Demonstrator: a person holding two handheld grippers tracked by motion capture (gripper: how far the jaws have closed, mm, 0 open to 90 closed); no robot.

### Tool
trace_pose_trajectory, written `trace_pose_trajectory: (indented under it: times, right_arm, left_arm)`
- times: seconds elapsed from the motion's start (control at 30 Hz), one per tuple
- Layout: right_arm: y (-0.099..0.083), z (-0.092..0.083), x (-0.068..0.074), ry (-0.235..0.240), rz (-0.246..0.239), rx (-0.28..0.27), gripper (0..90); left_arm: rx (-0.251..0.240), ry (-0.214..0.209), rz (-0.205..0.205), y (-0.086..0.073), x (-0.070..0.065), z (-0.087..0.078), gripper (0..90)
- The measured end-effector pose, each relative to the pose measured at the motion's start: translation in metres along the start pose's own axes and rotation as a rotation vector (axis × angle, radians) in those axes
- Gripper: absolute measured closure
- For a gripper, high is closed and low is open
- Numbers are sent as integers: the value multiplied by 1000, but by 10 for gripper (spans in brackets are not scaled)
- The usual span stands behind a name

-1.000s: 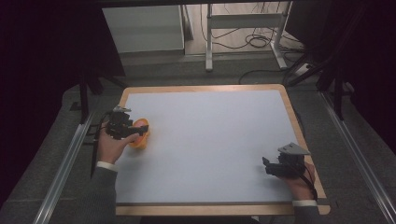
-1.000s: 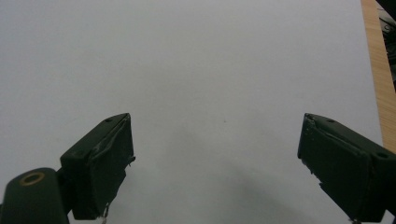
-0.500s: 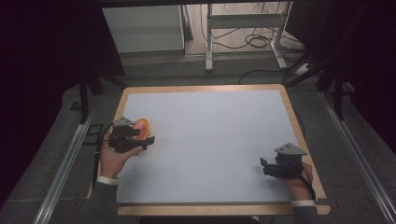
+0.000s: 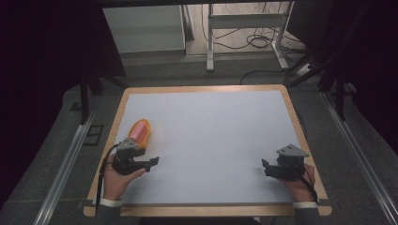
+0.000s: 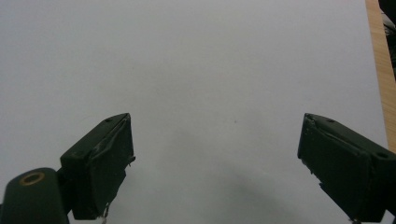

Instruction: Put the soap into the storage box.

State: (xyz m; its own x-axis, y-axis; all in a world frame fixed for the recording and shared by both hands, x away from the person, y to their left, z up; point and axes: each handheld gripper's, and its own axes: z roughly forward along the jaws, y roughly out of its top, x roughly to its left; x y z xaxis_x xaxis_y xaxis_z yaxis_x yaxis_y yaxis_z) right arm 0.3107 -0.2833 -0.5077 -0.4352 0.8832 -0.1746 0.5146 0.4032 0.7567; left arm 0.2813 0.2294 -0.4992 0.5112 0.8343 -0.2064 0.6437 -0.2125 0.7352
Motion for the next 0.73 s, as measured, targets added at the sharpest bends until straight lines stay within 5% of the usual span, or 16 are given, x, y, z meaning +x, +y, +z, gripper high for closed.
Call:
trace_pose_trajectory:
  times: [0.27,0.73]
  right_arm:
    - [0,-1,0,-5,1,-5,102]
    - [0,-2,1,-8,-3,-6,102]
  left_arm:
    - [4,-15,-35,-18,3,-1,277]
    - [3,-11,-37,-17,6,1,276]
